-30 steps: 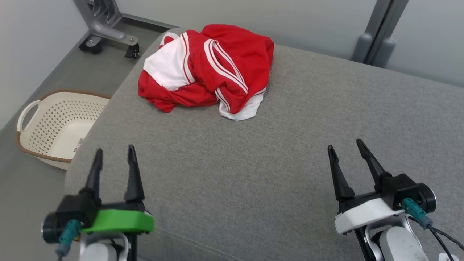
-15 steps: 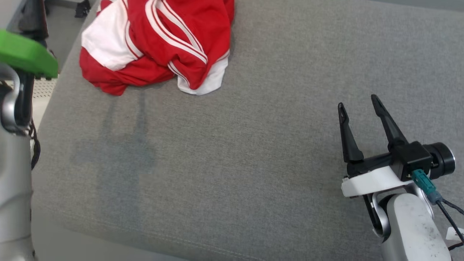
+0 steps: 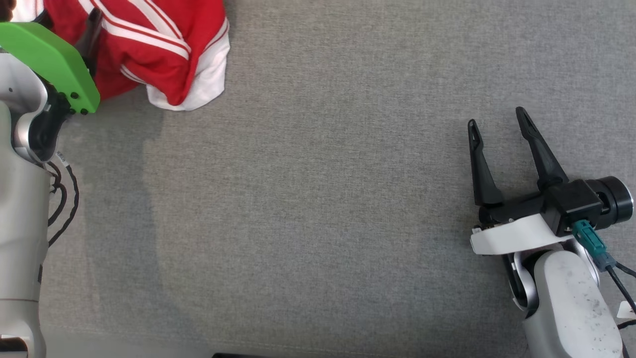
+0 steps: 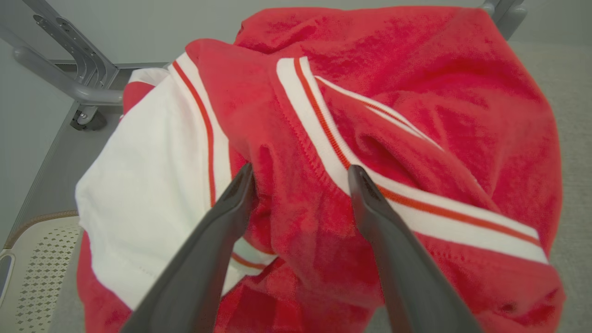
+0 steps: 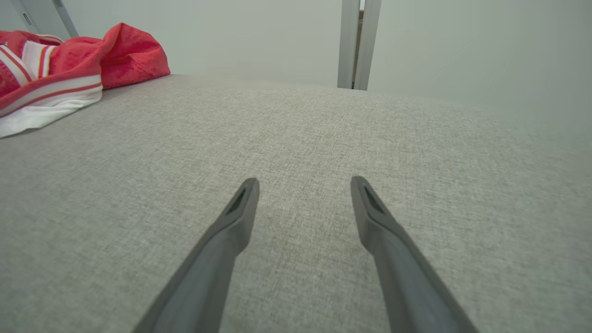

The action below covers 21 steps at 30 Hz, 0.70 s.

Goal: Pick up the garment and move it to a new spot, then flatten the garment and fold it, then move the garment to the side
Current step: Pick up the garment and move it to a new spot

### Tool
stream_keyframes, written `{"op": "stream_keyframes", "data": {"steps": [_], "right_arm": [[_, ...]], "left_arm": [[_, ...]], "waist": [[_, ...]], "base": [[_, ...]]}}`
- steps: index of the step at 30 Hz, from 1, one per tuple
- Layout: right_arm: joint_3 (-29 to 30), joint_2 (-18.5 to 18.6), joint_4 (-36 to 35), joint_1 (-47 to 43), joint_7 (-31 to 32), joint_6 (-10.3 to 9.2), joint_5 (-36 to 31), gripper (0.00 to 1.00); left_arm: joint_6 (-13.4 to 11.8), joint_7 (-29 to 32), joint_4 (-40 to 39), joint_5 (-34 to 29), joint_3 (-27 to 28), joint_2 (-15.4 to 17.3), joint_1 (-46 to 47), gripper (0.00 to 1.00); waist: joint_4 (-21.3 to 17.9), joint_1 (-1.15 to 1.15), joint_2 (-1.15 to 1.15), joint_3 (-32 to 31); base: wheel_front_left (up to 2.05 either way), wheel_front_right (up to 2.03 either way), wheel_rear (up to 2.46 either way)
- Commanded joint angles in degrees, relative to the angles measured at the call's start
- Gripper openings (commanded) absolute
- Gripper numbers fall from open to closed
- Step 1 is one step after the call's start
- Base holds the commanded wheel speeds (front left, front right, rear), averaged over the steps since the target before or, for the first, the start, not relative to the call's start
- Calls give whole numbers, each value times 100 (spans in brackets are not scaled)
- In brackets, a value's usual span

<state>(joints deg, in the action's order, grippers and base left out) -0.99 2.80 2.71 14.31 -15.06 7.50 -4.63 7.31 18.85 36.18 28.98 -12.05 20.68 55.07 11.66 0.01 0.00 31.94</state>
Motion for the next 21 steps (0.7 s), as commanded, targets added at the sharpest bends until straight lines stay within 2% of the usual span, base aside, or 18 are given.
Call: {"op": "stream_keyframes", "data": {"steps": [1, 2, 3, 4, 5, 11, 21], "right_arm": [[4, 16, 31, 33, -16, -2, 33, 100], [-6, 22, 58, 39, -9, -2, 49, 100], [-19, 22, 78, 42, -4, -3, 63, 100], [-30, 24, 108, 44, -4, -4, 87, 100], [-35, 27, 134, 35, -4, -4, 100, 100], [-78, 22, 247, -19, -4, -4, 210, 100], [-154, 18, 433, -177, -11, -4, 591, 100]], "left_arm": [[18, -13, 91, 93, -22, 120, 89, 100], [17, -15, 155, 124, -73, 144, 95, 100], [18, 17, 205, 159, -131, 148, 100, 93], [19, -19, 226, 183, -188, 156, 122, 40], [18, -97, 237, 192, -197, 180, 153, 0], [19, -541, 314, 111, -329, 363, 279, 0], [17, -882, 28, -112, -648, 591, 574, 0]], "waist": [[-269, -1, 0, 278], [-271, -1, 0, 281], [-272, -1, 0, 278], [-270, -1, 0, 264], [-266, -1, 0, 241], [-238, -1, 0, -102], [-348, -1, 0, -1166]], "base": [[0, 0, 0], [0, 0, 0], [0, 0, 0], [0, 0, 0], [0, 0, 0], [0, 0, 0], [0, 0, 0]]}}
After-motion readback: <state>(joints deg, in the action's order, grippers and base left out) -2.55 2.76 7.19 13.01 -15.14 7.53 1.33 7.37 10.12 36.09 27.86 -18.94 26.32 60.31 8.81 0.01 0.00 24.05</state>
